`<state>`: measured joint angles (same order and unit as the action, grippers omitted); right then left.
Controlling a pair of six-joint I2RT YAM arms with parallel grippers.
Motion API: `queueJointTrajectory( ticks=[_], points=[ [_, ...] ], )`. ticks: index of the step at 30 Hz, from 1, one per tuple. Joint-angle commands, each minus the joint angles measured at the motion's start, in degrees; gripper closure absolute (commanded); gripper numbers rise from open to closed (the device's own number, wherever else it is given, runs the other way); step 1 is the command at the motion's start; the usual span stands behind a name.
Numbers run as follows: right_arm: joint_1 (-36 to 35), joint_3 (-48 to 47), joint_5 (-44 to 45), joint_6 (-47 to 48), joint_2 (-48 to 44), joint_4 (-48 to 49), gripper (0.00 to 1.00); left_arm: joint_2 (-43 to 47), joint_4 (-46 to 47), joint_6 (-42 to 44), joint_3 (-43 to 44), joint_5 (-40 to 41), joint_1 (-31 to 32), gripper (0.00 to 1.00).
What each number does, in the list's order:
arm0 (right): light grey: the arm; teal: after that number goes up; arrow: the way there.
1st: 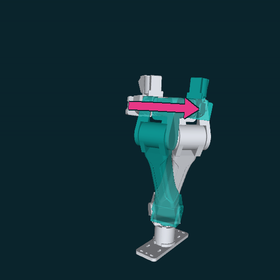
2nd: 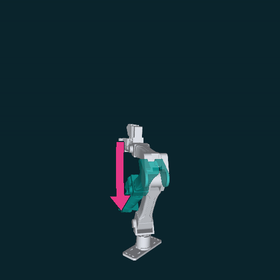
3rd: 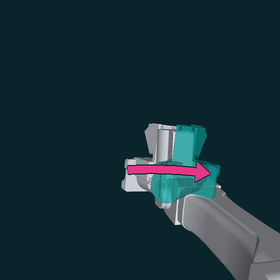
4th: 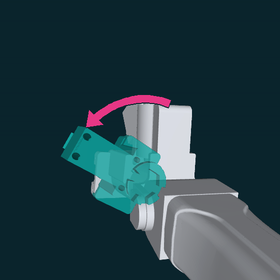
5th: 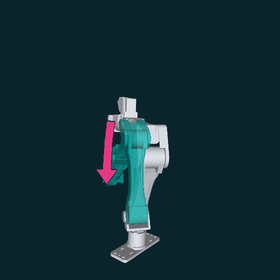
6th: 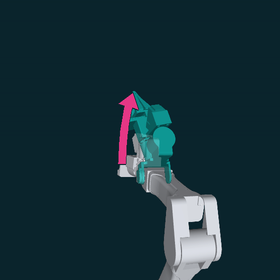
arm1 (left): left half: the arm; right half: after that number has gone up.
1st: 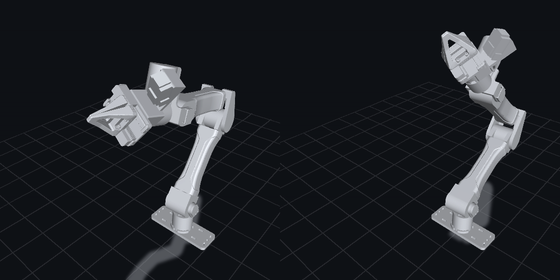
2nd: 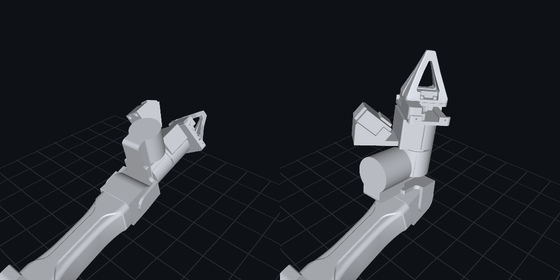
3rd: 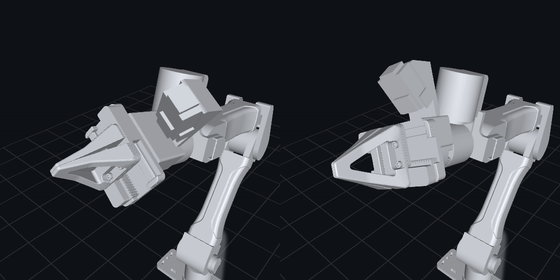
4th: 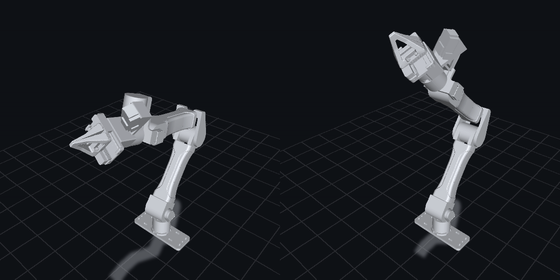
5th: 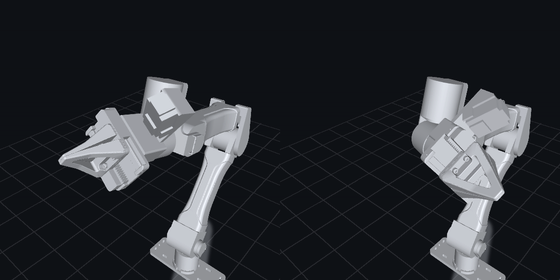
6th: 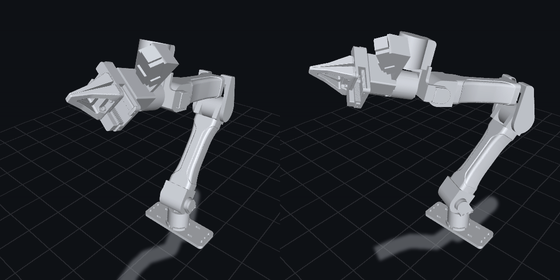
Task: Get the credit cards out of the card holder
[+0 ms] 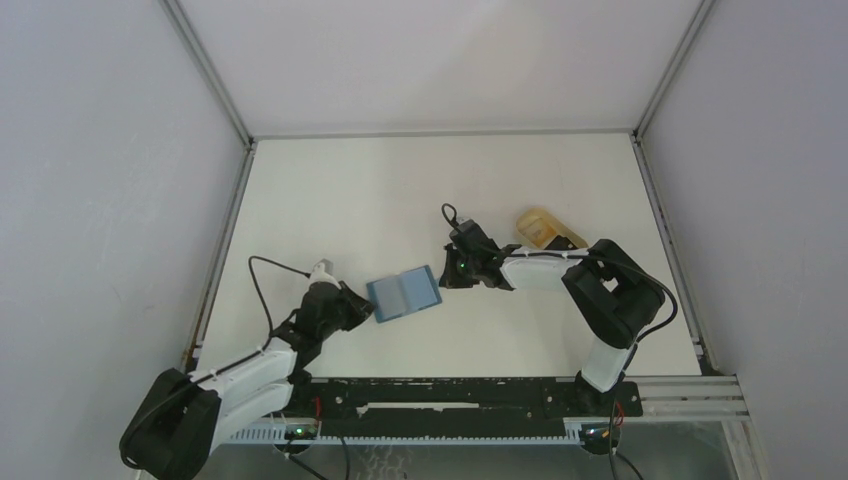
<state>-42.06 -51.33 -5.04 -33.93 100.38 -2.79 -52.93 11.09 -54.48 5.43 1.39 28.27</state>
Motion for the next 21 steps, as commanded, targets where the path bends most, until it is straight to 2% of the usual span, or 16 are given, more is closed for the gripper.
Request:
queueJointTrajectory(
  ticks=[1, 3, 10, 12, 14, 15, 16, 18, 21],
  points=[
    [0.2, -1.6, -0.2, -0.2, -0.4, 0.3, 1.0, 1.2, -0.4, -1.1, -1.5, -0.6, -0.4, 0.94],
    [0.3, -1.6, -0.2, -0.2, -0.5, 0.2, 1.0, 2.1, -1.3, -1.1, -1.4, -0.3, -0.5, 0.99],
    [1.0, -1.6, 0.2, 0.6, -1.2, -0.9, 1.0, 5.8, -3.6, -0.7, -1.5, 0.6, -0.6, 1.0],
    [0.9, -1.6, -1.2, 2.3, -2.0, -0.5, 0.83, 6.2, -4.0, -0.6, -1.4, 0.7, -0.6, 1.0],
    [-0.1, -1.6, -2.1, 4.0, -3.9, -0.1, 0.58, 6.3, -4.4, -0.3, -1.2, 0.7, -0.6, 1.0],
    [-1.3, -1.6, -0.5, 4.9, -6.0, 0.0, 0.46, 6.2, -4.6, -0.2, -1.1, 0.6, -0.6, 1.0],
    [-3.1, -1.7, 2.6, 6.0, -7.6, -0.3, 0.39, 6.1, -4.8, 0.0, -0.9, 0.7, -0.6, 1.0],
    [-6.8, -2.8, 9.9, 7.9, -10.2, -1.8, 0.31, 6.0, -5.1, 0.2, -0.7, 1.0, -0.6, 1.0],
    [-11.3, -6.0, 15.1, 10.3, -11.0, -3.2, 0.29, 5.7, -5.1, 0.2, -0.5, 1.3, -0.6, 1.0]
  ],
)
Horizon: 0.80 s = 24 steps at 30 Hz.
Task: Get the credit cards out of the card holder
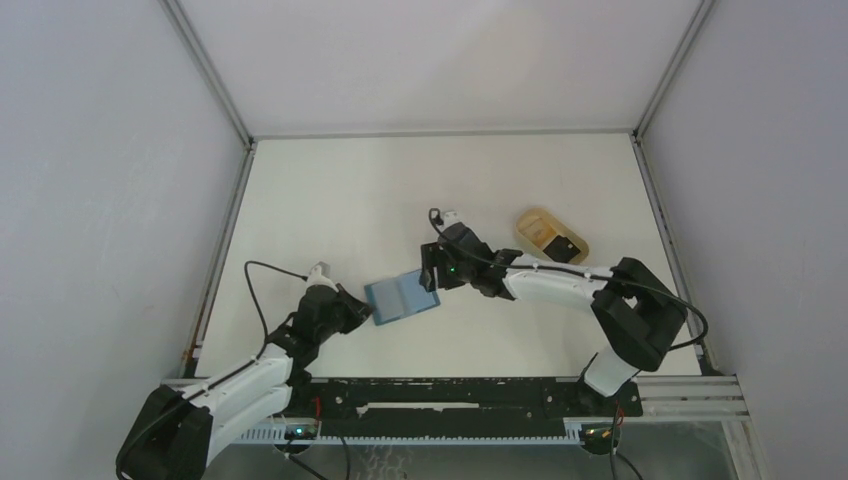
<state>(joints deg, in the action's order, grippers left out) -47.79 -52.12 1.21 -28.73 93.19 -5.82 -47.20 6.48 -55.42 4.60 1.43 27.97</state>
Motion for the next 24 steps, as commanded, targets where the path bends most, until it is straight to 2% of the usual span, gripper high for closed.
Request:
queueJointTrajectory(
  ticks=[1, 14, 17, 24],
  points=[
    [-6.9, -6.3, 9.0, 5.5, -3.2, -0.6, 0.29, -0.2, -0.4, 1.2, 0.4, 1.3, -0.3, 1.0],
    [-17.0, -27.0, 14.4, 7.7, 16.8, -10.7, 0.26, 0.9, -1.6, 1.5, 0.8, 1.8, -0.3, 1.0],
    [-17.6, -29.4, 14.9, 7.8, 19.6, -12.5, 0.18, 2.0, -2.2, 1.6, 0.6, 2.3, -0.3, 1.0],
    [-18.6, -32.9, 18.1, 8.0, 24.6, -15.2, 0.16, 2.0, -2.1, 1.6, 0.5, 2.5, -0.3, 1.0]
  ],
)
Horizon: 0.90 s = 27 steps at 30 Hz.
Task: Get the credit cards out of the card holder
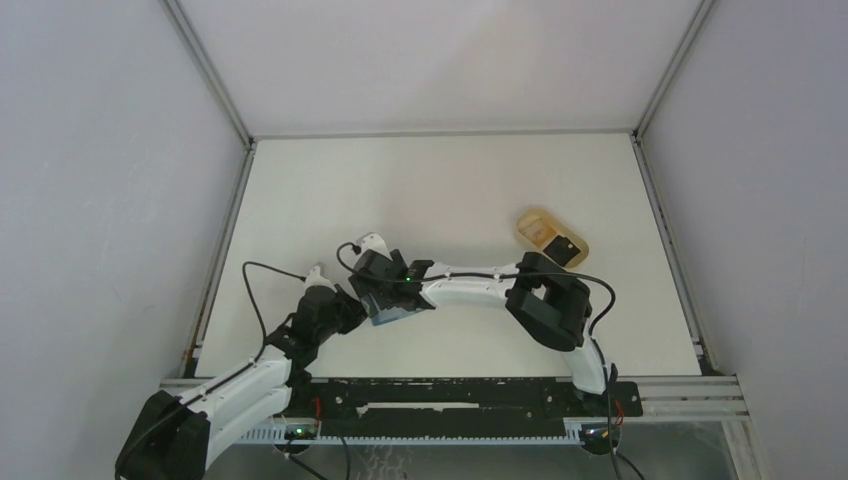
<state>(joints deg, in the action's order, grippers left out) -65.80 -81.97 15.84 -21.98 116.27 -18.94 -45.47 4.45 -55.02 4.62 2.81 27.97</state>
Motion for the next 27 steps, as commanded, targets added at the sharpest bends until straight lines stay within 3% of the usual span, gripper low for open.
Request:
queueJointTrajectory(
  ticks=[1, 11, 27],
  points=[
    [-0.6, -3.7, 3.7, 1.3, 2.1, -2.5, 0.16, 0.3, -0.1, 1.2, 0.6, 1.1, -0.3, 1.0],
    [-1.0, -6.9, 7.7, 2.1, 5.9, -5.6, 0.16, 0.2, -0.5, 1.5, 0.8, 1.0, -0.3, 1.0],
    [2.0, -2.1, 13.0, 5.4, -1.3, -8.2, 0.16, -0.7, -1.2, 2.0, 0.9, 2.3, -0.3, 1.0]
  ],
)
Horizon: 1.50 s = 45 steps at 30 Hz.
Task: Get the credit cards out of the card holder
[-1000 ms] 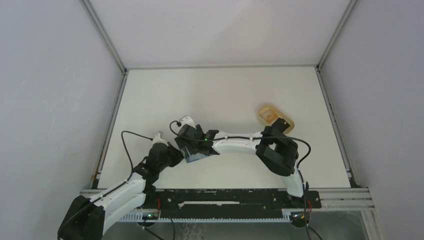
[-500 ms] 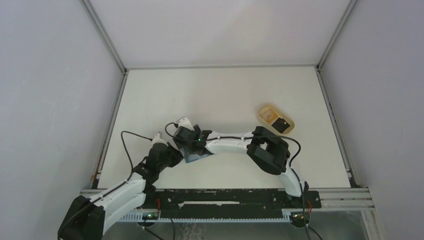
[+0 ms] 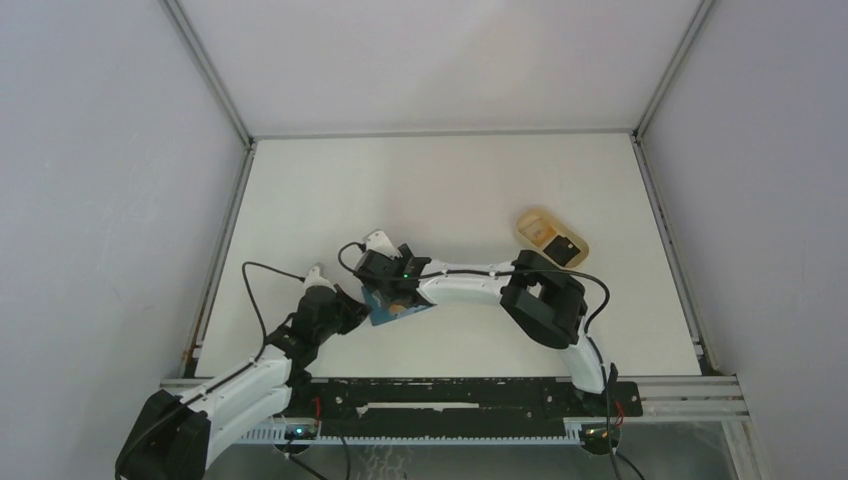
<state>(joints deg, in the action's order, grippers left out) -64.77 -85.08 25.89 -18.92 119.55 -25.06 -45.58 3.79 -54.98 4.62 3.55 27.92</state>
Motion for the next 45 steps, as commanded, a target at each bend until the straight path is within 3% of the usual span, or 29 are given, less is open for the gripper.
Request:
queueJointTrajectory(
  ticks=[1, 9, 12, 15, 20, 23, 31, 35, 45],
  points=[
    [1.1, 1.2, 2.8, 2.4, -4.9, -2.1, 0.16, -0.7, -0.6, 2.1, 0.8, 1.6, -0.3, 1.0],
    [1.3, 3.9, 0.7, 3.5, -8.3, 1.6, 0.15, -1.4, -0.5, 2.2, 0.9, 1.9, -0.2, 1.0],
    [1.3, 6.2, -3.2, 4.6, -11.0, 6.4, 0.04, -1.7, -0.1, 2.2, 0.7, 1.5, -0.2, 1.0],
    [1.5, 7.2, -8.8, 5.2, -12.6, 10.7, 0.0, -2.2, 0.2, 2.3, 0.7, 1.5, -0.2, 1.0],
    [7.9, 15.6, -29.7, -1.0, -17.3, 23.0, 0.0, -1.6, -0.2, 2.4, 0.8, 1.5, -0.2, 1.0],
    [12.4, 20.6, -42.6, -4.8, -17.7, 30.5, 0.06, -1.1, -0.5, 2.5, 0.8, 1.9, -0.3, 1.0],
    [16.3, 27.1, -59.5, -13.7, -13.1, 44.4, 0.15, -1.4, -0.5, 2.7, 0.9, 2.1, -0.2, 1.0],
    [16.6, 28.4, -63.0, -17.1, -10.7, 49.7, 0.17, -1.8, -0.6, 2.9, 0.9, 2.1, -0.3, 1.0],
    [17.6, 30.3, -61.2, -20.7, -7.3, 52.2, 0.17, -3.1, 0.0, 2.7, 1.0, 2.1, -0.3, 1.0]
  ],
)
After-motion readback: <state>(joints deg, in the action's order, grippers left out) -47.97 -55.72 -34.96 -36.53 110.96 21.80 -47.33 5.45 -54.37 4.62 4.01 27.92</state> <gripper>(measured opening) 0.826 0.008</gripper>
